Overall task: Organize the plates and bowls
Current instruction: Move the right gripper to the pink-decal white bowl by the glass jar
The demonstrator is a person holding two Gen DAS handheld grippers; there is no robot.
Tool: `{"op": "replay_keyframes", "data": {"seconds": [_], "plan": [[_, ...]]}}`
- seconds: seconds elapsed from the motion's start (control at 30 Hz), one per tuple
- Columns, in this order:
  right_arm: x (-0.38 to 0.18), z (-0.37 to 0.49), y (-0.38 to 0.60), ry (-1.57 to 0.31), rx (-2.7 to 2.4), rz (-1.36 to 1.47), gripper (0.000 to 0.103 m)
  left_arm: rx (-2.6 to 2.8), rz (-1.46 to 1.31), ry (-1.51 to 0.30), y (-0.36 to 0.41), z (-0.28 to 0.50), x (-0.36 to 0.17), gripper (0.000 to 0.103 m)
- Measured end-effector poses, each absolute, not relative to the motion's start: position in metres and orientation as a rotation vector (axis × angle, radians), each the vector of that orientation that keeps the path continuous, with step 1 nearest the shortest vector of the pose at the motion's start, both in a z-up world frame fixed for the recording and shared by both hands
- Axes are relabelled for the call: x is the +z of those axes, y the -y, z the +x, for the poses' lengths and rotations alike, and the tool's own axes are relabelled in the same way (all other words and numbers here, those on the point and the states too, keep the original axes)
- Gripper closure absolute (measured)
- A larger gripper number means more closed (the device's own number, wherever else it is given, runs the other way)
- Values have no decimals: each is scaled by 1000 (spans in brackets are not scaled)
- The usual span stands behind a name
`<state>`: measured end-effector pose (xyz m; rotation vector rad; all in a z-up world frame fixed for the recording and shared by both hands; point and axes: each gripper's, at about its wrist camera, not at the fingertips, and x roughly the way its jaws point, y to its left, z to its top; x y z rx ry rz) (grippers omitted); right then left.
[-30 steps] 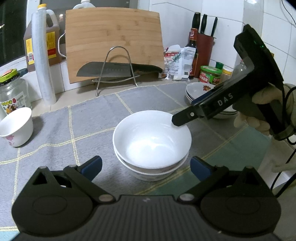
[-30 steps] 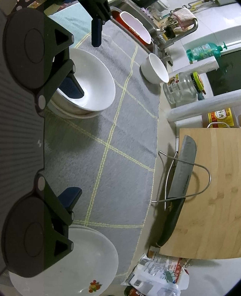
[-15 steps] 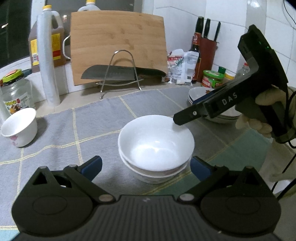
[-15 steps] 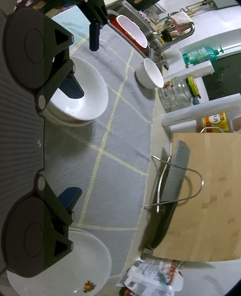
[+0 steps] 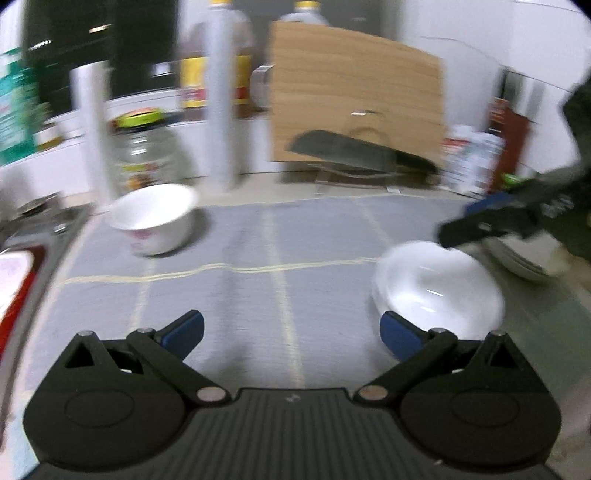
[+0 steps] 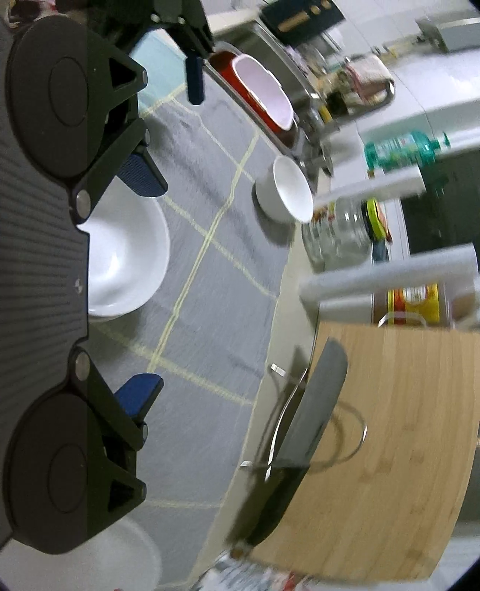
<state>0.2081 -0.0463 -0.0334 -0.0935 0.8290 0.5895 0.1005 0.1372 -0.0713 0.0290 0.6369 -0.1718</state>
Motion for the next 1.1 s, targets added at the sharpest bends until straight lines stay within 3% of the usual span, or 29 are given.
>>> {"op": "replay_keyframes", "data": {"seconds": [1.1], "plan": [[-6, 303, -88, -798, 763, -216, 0, 86, 23, -564, -212, 236, -108, 2]]}}
